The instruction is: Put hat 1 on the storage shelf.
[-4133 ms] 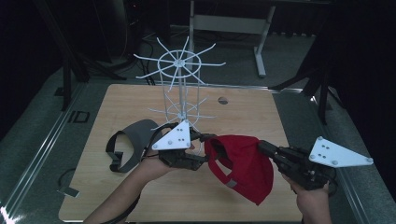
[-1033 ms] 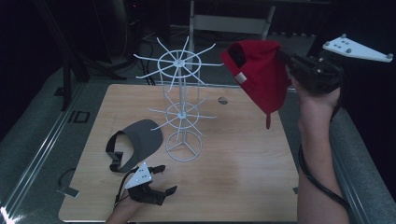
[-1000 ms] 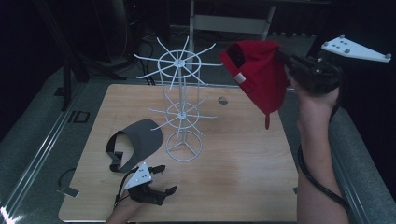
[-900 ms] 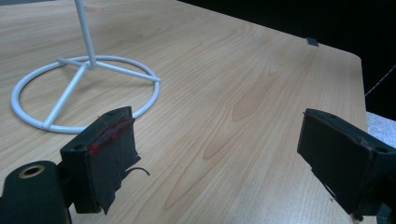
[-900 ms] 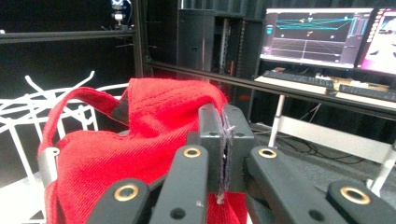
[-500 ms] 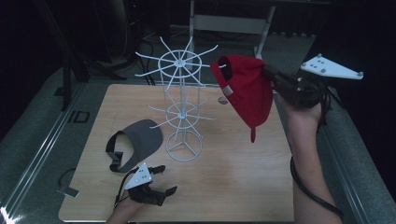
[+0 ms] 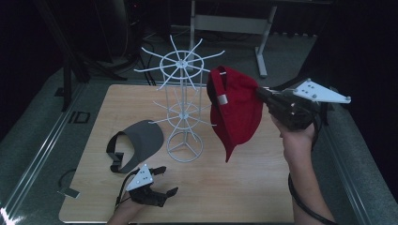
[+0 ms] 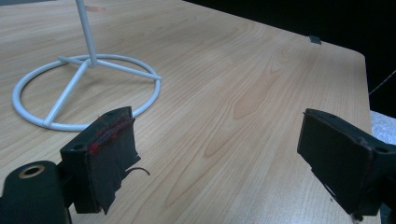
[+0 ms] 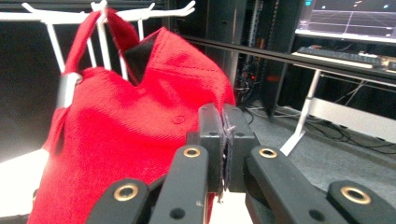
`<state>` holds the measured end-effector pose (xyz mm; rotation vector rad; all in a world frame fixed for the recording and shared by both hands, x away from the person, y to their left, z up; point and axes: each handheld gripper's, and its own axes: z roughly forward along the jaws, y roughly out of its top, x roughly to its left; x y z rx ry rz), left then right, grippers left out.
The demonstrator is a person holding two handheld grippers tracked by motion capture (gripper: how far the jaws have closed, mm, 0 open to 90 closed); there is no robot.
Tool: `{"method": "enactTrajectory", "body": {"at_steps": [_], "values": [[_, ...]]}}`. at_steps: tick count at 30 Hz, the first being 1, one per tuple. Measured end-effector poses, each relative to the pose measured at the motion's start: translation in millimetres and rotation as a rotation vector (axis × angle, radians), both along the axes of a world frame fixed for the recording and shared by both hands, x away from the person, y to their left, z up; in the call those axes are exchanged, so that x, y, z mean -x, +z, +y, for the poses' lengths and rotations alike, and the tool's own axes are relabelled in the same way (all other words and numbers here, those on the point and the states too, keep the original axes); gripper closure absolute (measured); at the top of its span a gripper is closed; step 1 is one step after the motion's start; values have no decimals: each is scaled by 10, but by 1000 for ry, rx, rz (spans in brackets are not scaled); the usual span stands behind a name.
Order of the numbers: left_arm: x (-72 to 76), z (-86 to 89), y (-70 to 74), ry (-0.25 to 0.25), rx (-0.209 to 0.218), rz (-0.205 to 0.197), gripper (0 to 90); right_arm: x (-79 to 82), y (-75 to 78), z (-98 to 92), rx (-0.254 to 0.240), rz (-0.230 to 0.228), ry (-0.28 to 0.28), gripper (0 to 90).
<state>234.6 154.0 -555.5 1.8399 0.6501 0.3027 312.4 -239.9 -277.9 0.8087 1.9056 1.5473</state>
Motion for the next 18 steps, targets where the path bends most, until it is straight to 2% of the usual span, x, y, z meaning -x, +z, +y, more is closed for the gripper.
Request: {"method": "enactTrajectory", "body": {"at_steps": [12, 18], "values": [[-4, -3, -14, 1, -6, 10, 118, 87, -185, -88, -31, 29, 25, 868], [-6, 1, -14, 4, -5, 12, 119, 138, -196, -186, -44, 28, 43, 761]]}}
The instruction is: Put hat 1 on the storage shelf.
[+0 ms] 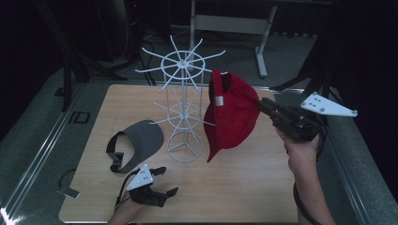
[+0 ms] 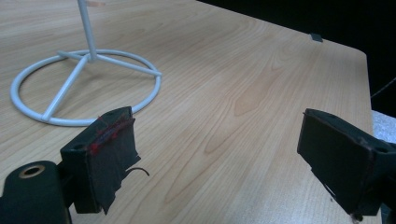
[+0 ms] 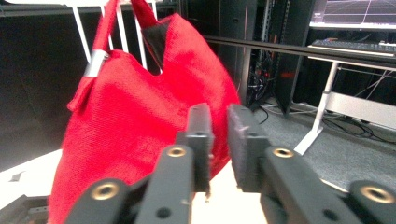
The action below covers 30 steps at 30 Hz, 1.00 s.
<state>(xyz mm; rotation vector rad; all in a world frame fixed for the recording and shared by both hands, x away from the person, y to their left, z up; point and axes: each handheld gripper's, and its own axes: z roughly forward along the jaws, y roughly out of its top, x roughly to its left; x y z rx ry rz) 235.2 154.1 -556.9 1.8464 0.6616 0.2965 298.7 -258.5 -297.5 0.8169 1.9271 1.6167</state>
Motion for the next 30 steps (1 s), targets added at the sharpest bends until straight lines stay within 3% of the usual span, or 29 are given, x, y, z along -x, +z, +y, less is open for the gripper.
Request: {"method": "enactTrajectory", "body": {"at_steps": [3, 8, 9, 11, 12, 13, 16, 19, 24, 25, 28, 30], "values": [[-1, 2, 0, 0, 4, 1, 119, 29, 3, -87, -16, -8, -7, 679], [1, -1, -2, -5, -2, 3, 119, 25, -31, -204, -2, -1, -19, 622], [0, -3, -4, -4, -5, 3, 119, 24, -77, -267, 14, 14, -24, 569], [-2, -3, -6, -4, -6, 5, 119, 24, -98, -287, 16, 19, -20, 550], [-4, -2, -6, -1, -5, 4, 119, 15, -166, -325, 36, 44, -17, 475], [-4, -2, -6, -1, -5, 4, 119, 15, -166, -325, 36, 44, -17, 475], [-2, -1, -5, 4, -3, 5, 119, 2, -287, -406, 34, 88, 5, 328], [0, -1, -5, 8, -8, 4, 119, -15, -400, -471, 31, 115, 6, 264], [3, -4, -6, 11, -20, -1, 119, -33, -559, -540, 32, 156, -21, 240], [5, -4, -7, 10, -22, -2, 119, -45, -669, -546, 77, 189, -45, 235], [8, -4, -3, 5, -19, 0, 119, -34, -820, -580, 70, 206, -60, 245], [17, -5, -1, 7, -29, -6, 119, -26, -925, -593, 94, 207, -92, 222]]}}
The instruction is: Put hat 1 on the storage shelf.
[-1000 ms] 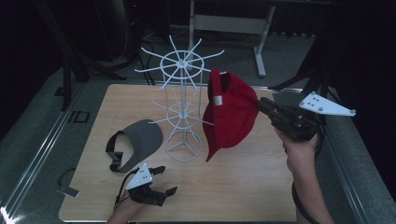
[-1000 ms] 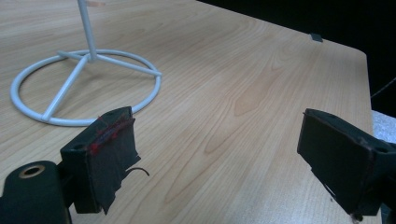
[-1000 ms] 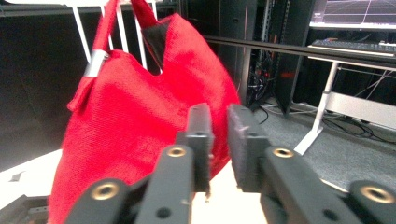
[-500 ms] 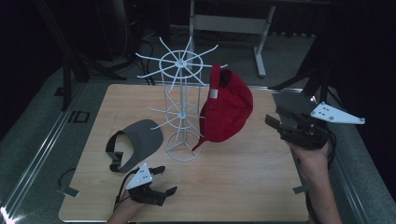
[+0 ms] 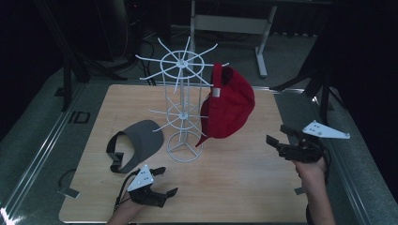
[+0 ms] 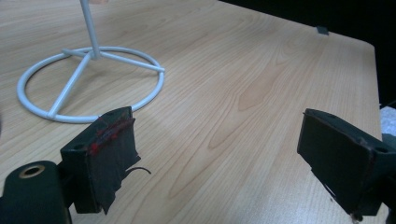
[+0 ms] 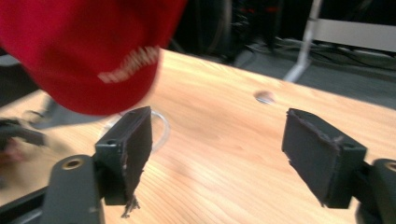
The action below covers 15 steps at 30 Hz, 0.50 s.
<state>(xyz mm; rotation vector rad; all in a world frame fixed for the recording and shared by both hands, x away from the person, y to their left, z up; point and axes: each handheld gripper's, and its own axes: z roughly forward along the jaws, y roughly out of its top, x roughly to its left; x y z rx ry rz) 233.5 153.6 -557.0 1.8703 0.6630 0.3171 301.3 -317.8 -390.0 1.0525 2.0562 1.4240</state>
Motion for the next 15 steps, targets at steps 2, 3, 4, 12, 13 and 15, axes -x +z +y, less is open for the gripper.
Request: {"method": "enactTrajectory", "body": {"at_steps": [2, 3, 4, 12, 13, 15], "values": [[-1, 4, -1, 3, -3, -2, 119, -7, -127, -19, 0, 26, -1, 220], [-1, 4, -1, 3, -3, -2, 118, -8, -203, -34, -2, 28, -12, 204], [-3, 5, -5, 19, 15, 9, 118, 0, -259, -41, 8, 21, -36, 202], [7, 5, 17, 32, 46, 2, 118, -22, -694, -91, 35, 53, -86, 138], [7, 6, 12, 30, 42, 3, 118, -28, -752, -96, 41, 55, -98, 133], [9, 4, 7, 35, 42, 9, 118, -31, -862, -120, 32, 54, -128, 133]]}}
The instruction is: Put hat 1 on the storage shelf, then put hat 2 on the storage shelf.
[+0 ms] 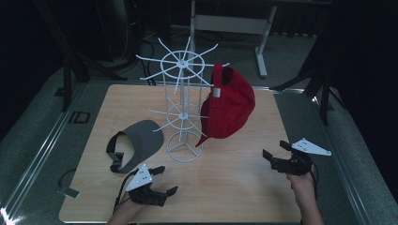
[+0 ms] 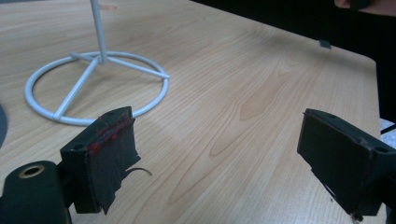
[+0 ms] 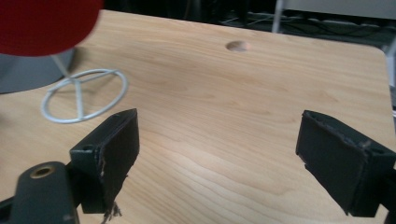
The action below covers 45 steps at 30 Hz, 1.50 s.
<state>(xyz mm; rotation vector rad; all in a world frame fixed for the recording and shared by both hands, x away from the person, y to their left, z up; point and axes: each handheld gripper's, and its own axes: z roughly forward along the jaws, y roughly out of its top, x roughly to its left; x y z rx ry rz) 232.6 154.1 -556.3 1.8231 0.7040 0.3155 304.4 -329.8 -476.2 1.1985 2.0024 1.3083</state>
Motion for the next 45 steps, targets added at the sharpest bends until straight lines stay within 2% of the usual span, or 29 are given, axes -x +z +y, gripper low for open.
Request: {"method": "enactTrajectory", "body": {"at_steps": [2, 5, 8, 11, 13, 14, 18, 21, 23, 28, 30, 34, 35, 38, 39, 41, 43, 44, 45], "values": [[0, -8, 1, 18, 4, 3, 106, 3, -92, -33, -6, 8, -21, 133], [2, -2, 5, 13, 14, 9, 105, 11, -216, -87, 19, 31, -44, 133], [5, -11, 1, 15, -1, 5, 104, 34, -323, -147, 55, 53, -52, 136], [8, -18, -3, 16, -11, 8, 105, 83, -403, -227, 38, 62, -75, 137], [7, -19, -1, 16, -9, 13, 104, 101, -429, -250, 40, 66, -84, 138], [4, -16, 4, 11, -4, 17, 105, 139, -502, -308, 53, 69, -94, 137], [-6, -5, 27, 10, -7, 25, 106, 171, -552, -365, 47, 80, -88, 138], [-8, 19, 59, 21, -29, 1, 105, 224, -588, -402, 41, 84, -84, 138], [-4, 42, 70, 37, -38, 4, 107, 243, -607, -409, 43, 86, -81, 138], [35, 99, 91, 57, -30, 17, 112, 277, -659, -430, 51, 92, -90, 138], [77, 170, 124, 62, -25, 1, 112, 287, -690, -433, 48, 97, -91, 138], [97, 318, 168, 100, -22, 9, 112, 297, -752, -425, 49, 116, -81, 138], [97, 318, 168, 100, -22, 9, 112, 296, -764, -425, 50, 117, -79, 138], [120, 518, 200, 127, -20, 1, 113, 299, -764, -428, 48, 113, -81, 138], [120, 518, 200, 127, -20, 1, 113, 299, -764, -428, 48, 113, -81, 138], [134, 598, 213, 150, -36, -11, 114, 303, -764, -433, 42, 113, -80, 138], [153, 742, 223, 205, -48, -17, 114, 307, -768, -435, 41, 116, -82, 138], [153, 742, 223, 205, -48, -17, 115, 307, -768, -435, 40, 117, -80, 138], [156, 807, 220, 231, -51, -11, 115, 307, -768, -435, 40, 117, -80, 138]]}}
